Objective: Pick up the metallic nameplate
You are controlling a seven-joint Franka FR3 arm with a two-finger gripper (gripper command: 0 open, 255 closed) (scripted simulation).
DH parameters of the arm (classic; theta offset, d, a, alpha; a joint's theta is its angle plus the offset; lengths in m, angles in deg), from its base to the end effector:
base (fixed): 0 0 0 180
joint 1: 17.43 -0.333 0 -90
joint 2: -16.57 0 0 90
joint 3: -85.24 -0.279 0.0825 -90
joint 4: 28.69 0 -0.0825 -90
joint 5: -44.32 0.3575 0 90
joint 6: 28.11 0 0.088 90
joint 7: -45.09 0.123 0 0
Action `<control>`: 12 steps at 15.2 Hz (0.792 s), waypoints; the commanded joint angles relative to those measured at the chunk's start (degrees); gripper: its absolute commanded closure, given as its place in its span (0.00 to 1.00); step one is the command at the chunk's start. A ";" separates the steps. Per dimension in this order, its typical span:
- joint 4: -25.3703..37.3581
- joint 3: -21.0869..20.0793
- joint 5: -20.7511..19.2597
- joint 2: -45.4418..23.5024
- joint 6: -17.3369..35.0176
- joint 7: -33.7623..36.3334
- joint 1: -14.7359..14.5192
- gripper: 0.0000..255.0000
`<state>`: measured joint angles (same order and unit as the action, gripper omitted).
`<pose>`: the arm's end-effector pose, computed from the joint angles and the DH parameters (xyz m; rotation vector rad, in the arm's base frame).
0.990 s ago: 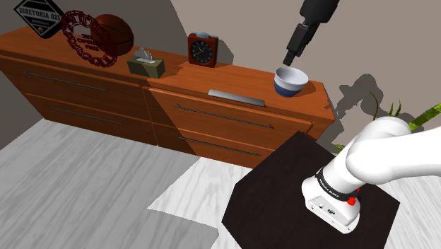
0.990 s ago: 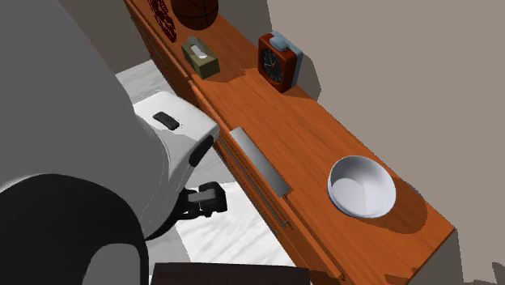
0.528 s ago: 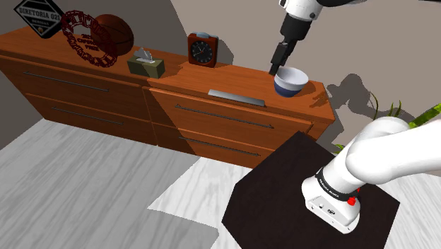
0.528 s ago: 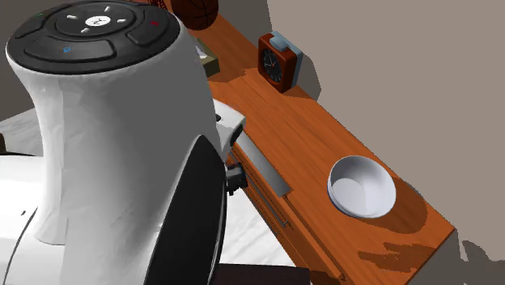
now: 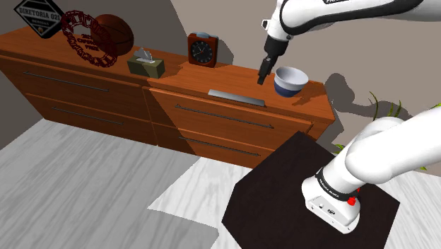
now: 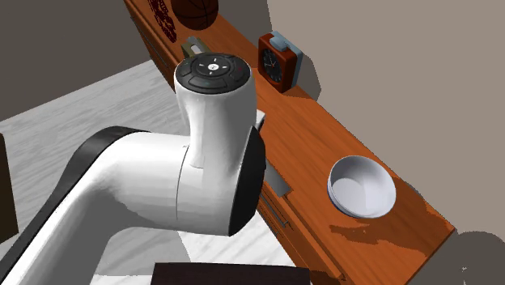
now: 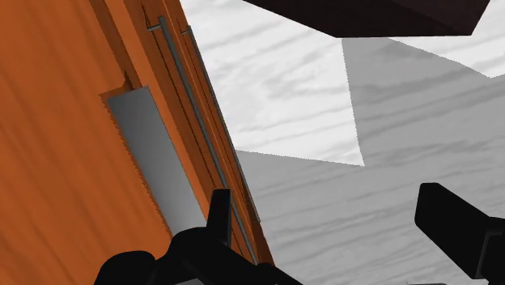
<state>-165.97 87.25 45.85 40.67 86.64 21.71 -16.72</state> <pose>0.4135 -0.0179 0.4359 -3.0613 -0.5454 -0.0546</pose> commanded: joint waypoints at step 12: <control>9.38 2.86 -0.92 -27.41 17.14 -10.70 0.92 0.00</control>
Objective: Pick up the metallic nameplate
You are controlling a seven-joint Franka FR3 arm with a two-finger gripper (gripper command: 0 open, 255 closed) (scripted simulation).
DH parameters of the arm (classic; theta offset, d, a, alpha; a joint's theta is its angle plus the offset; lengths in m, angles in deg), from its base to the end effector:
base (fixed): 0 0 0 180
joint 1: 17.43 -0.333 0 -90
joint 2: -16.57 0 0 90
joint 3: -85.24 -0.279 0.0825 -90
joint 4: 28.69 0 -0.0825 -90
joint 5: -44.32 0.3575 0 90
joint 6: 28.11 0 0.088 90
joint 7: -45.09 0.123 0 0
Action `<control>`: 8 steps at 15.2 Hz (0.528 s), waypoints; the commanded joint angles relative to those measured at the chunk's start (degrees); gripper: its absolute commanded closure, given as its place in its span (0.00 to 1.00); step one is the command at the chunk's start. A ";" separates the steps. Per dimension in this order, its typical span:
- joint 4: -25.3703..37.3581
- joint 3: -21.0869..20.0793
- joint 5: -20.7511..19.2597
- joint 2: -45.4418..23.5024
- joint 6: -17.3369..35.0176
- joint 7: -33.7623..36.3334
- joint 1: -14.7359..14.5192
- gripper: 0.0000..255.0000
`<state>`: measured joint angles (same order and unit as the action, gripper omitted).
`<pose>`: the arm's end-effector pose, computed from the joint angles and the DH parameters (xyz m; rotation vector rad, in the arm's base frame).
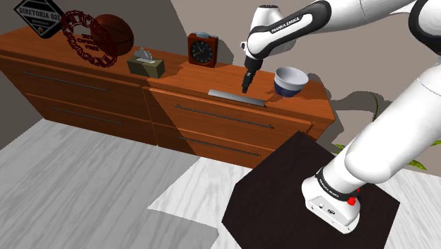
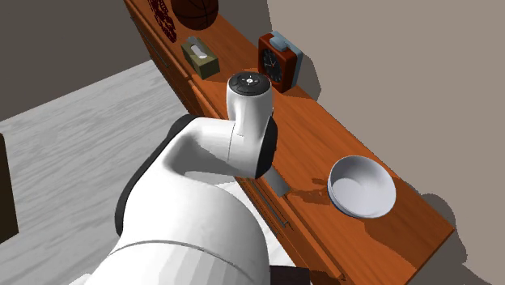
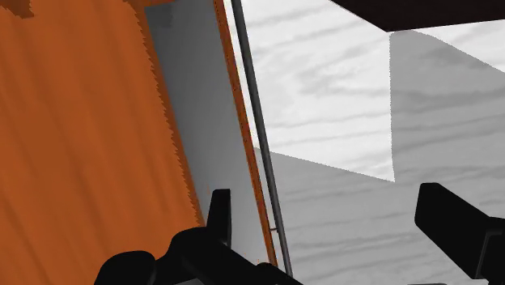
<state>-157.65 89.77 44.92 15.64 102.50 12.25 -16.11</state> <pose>0.5012 -0.0510 0.3228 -3.0551 -0.7223 -0.0222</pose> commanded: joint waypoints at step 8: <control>10.95 0.38 0.33 -18.17 6.80 -6.21 1.57 0.00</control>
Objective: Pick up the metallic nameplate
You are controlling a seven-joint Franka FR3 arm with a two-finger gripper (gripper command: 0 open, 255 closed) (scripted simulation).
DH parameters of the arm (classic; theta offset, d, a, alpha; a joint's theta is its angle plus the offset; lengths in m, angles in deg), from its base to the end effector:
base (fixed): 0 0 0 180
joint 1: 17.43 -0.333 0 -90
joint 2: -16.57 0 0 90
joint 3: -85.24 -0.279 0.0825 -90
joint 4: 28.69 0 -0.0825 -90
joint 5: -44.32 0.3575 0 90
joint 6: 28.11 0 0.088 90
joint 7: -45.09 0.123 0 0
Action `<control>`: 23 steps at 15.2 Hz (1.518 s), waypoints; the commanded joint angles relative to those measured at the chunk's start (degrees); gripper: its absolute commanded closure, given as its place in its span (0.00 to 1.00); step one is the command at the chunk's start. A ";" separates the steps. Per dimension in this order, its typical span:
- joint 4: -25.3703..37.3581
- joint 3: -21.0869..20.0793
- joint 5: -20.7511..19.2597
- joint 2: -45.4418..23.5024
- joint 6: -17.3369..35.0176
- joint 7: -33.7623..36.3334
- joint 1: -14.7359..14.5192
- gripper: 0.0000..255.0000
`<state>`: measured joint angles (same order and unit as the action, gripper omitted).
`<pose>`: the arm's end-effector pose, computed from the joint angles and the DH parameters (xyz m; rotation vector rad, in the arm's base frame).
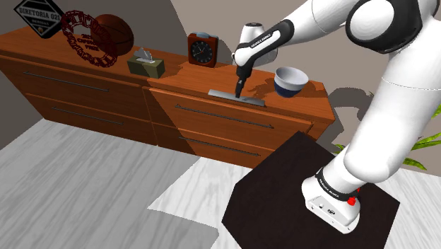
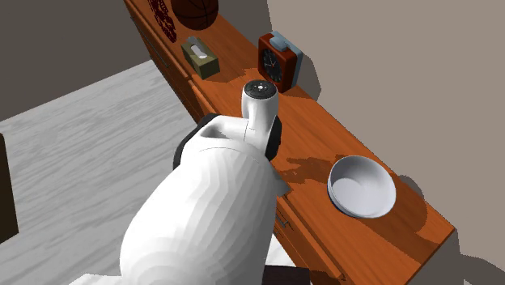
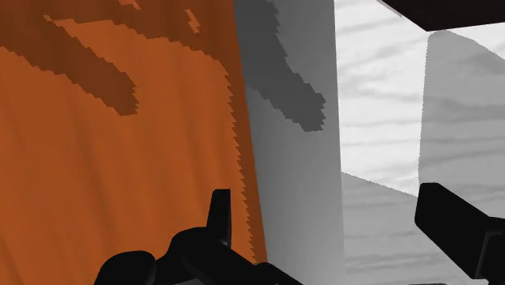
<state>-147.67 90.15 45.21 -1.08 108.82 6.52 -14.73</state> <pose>0.5526 -0.0735 0.2487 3.0146 0.8232 -0.0001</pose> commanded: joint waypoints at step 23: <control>0.81 -0.05 0.13 -2.29 1.48 -0.53 0.24 1.00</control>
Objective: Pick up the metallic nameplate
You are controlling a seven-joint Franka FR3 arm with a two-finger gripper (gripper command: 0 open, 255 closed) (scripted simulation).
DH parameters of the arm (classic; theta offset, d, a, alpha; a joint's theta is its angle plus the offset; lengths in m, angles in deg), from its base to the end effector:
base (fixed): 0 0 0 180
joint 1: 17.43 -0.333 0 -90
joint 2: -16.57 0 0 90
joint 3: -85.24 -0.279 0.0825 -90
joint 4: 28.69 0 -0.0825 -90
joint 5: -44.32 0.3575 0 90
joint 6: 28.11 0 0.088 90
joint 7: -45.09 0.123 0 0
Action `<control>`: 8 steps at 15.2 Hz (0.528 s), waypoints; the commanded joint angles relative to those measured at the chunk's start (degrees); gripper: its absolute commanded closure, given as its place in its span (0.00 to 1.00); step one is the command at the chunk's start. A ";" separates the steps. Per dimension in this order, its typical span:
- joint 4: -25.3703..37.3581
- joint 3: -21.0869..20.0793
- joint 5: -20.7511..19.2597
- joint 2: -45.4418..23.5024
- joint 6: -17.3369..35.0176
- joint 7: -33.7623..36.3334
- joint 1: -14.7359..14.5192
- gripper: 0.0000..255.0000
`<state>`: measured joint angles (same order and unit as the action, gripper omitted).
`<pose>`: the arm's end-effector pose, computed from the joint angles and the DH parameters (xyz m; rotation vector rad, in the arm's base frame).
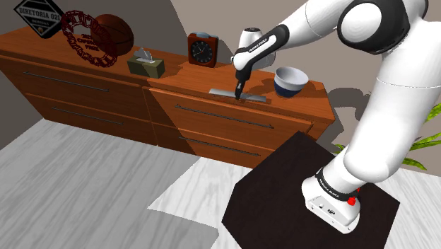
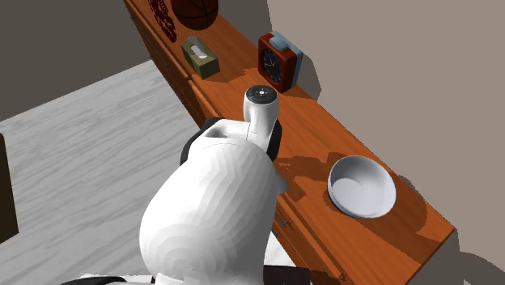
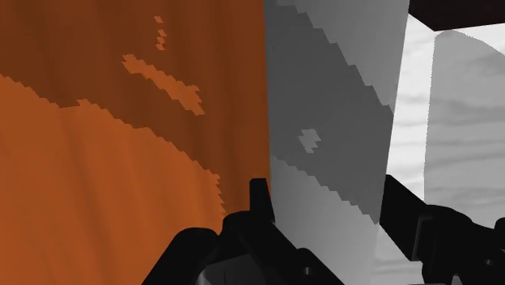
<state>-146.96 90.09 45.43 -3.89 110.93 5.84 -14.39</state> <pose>0.5561 -0.0769 0.2295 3.0111 0.8304 -0.0007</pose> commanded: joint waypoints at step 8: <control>1.23 0.22 -0.54 4.60 -5.83 0.40 -0.27 1.00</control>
<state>-145.93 90.27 44.93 0.23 105.80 6.25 -14.67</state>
